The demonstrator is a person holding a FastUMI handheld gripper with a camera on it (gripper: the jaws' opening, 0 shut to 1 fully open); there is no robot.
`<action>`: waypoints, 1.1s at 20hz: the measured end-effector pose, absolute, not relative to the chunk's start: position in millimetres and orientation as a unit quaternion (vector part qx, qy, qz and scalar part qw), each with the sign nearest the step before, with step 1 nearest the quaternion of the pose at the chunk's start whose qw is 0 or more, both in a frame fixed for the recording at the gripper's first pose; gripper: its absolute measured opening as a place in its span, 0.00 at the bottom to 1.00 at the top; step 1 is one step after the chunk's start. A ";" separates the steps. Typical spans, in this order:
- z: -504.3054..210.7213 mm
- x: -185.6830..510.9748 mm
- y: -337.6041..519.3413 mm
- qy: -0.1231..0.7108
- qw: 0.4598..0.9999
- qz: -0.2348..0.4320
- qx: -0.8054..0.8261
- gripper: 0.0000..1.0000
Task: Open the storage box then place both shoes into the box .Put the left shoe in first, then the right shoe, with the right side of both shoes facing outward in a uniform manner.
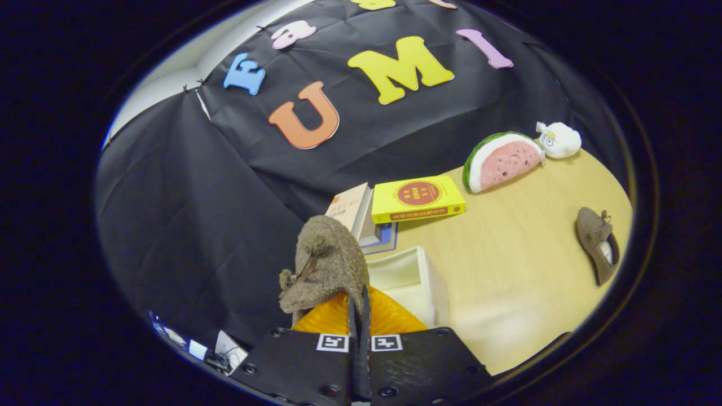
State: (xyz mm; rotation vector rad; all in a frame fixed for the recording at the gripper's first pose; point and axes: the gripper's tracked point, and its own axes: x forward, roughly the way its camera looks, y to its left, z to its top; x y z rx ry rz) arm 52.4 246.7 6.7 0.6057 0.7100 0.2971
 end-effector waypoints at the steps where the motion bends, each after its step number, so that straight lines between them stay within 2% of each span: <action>1: -1.1 53.7 257.7 0.342 0.882 0.134 0.297 0.00; 10: -78.7 43.4 303.5 0.378 0.860 0.056 0.337 0.00; 16: -95.0 39.0 316.8 0.394 0.866 0.068 0.301 0.01; 22: -94.3 36.5 321.8 0.390 0.873 0.116 0.269 0.33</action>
